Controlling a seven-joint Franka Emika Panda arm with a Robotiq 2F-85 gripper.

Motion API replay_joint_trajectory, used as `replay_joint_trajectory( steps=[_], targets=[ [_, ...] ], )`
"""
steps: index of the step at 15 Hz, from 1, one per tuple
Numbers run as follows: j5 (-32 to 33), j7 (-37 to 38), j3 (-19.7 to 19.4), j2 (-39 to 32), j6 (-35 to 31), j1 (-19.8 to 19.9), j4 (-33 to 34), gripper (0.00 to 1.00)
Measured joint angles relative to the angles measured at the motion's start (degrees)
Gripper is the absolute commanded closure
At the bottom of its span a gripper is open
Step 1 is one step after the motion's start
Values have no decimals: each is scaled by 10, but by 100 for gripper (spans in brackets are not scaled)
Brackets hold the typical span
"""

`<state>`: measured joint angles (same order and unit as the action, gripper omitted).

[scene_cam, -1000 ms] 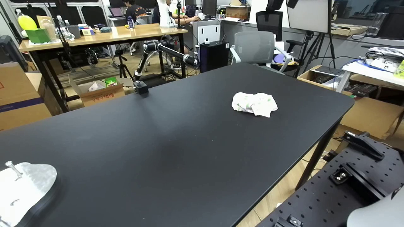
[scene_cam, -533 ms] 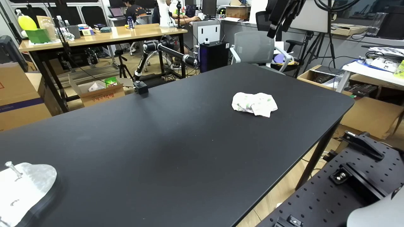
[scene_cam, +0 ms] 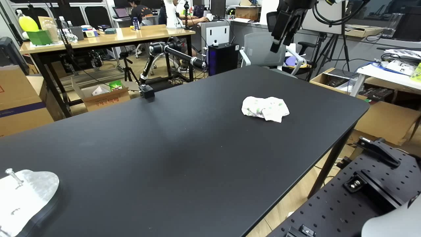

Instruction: Pick up the white cloth and put it on the metallic arm

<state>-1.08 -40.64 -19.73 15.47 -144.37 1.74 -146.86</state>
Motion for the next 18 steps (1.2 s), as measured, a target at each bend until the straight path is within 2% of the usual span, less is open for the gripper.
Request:
replay_joint_trajectory(
  steps=[5, 11, 14, 18],
  targets=[
    [-50, 1, 5, -34, -61, 9, -1, 0],
    [-117, 1, 13, -149, -133, 11, 31, 0],
    [-156, -5, 18, -206, -144, 8, 58, 0],
    [-213, -30, 44, -255, -148, 8, 85, 0]
  ],
)
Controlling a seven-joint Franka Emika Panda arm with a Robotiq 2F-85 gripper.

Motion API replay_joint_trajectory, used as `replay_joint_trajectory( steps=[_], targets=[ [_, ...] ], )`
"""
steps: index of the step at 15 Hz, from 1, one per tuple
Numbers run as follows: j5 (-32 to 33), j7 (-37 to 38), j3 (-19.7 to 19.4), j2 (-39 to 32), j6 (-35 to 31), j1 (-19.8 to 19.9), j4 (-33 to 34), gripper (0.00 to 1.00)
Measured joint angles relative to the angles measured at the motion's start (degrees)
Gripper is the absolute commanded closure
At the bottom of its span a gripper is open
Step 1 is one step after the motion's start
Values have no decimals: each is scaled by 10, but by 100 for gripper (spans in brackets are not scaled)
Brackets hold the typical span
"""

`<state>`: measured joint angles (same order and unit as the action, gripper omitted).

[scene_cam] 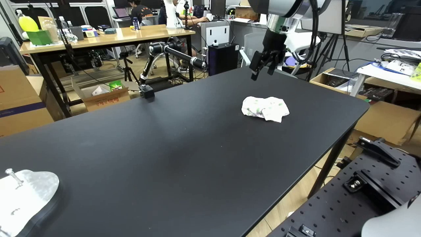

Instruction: Pick up the white cloth and put it on the metallic arm

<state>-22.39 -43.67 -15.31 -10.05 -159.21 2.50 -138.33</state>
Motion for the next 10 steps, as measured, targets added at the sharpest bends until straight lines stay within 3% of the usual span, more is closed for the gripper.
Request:
replay_joint_trajectory(
  steps=[10],
  targets=[
    [-22, -5, 11, -103, -58, 21, 38, 0]
  ],
)
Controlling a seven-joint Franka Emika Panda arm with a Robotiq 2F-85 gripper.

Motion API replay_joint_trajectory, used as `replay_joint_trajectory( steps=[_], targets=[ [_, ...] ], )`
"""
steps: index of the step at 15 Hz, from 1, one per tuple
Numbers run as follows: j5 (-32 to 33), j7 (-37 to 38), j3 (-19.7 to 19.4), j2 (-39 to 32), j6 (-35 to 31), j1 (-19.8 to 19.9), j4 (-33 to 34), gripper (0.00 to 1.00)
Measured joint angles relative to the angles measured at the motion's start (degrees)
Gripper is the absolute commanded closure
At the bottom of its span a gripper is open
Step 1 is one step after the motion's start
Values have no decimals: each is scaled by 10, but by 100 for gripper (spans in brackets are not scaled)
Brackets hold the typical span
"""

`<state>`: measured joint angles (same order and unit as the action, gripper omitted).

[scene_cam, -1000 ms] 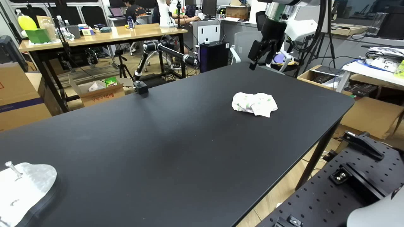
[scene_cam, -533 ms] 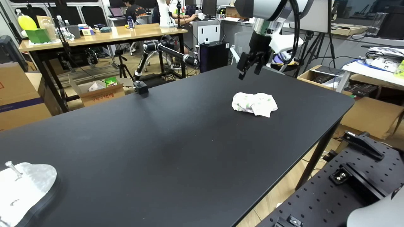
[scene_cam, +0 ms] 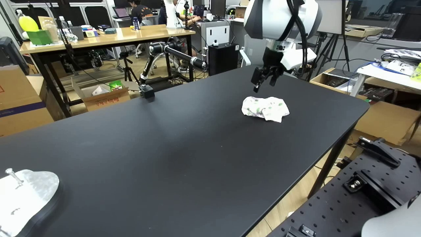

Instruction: Pick up the white cloth and put it on the metallic arm

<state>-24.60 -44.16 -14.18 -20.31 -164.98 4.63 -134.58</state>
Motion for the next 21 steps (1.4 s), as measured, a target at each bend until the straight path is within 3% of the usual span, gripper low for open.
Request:
replay_joint_trajectory(
  steps=[3, 4, 5, 8, 11, 15, 21],
  targets=[
    [0, 0, -3, -32, 0, 11, 14, 0],
    [0, 0, -5, -41, 0, 13, 18, 25],
    [0, 0, -5, -49, 1, 14, 22, 27],
    [19, 10, 3, -67, 5, 25, 31, 49],
    [86, 51, 49, -69, 6, 77, 33, 69],
    [125, 72, 92, -68, 14, 125, 37, 97],
    [124, 80, 131, -39, 102, 156, 47, 99]
  ],
)
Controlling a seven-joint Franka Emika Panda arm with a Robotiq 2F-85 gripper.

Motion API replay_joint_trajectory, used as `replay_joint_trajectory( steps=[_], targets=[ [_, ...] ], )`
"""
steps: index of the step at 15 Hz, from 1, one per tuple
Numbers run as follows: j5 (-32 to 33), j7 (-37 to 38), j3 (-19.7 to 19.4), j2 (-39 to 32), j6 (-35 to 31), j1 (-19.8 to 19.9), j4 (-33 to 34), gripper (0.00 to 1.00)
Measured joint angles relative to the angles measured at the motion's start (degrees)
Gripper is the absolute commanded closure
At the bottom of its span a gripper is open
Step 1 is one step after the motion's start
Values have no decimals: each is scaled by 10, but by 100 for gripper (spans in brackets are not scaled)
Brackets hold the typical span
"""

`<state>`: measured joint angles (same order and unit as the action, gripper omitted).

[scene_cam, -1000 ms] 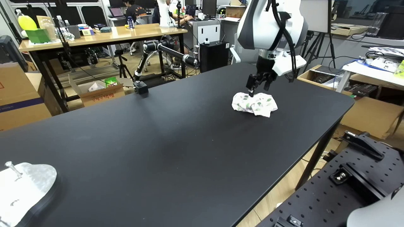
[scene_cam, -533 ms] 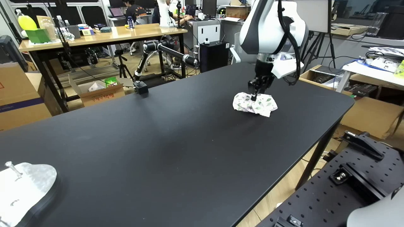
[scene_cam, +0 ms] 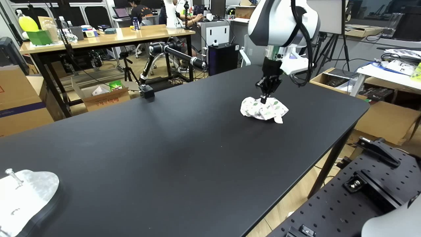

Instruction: Pick up the white cloth and put it on the metallic arm

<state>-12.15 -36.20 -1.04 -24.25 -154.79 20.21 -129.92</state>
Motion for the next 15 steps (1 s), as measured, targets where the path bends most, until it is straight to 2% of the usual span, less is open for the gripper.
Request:
replay_joint_trajectory(
  steps=[6, 10, 15],
  targets=[
    [-2, 25, 3, 67, 112, -11, 19, 99],
    [-14, 58, 3, 117, 178, -36, 54, 99],
    [-13, 106, 2, 149, 219, -78, 125, 99]
  ],
)
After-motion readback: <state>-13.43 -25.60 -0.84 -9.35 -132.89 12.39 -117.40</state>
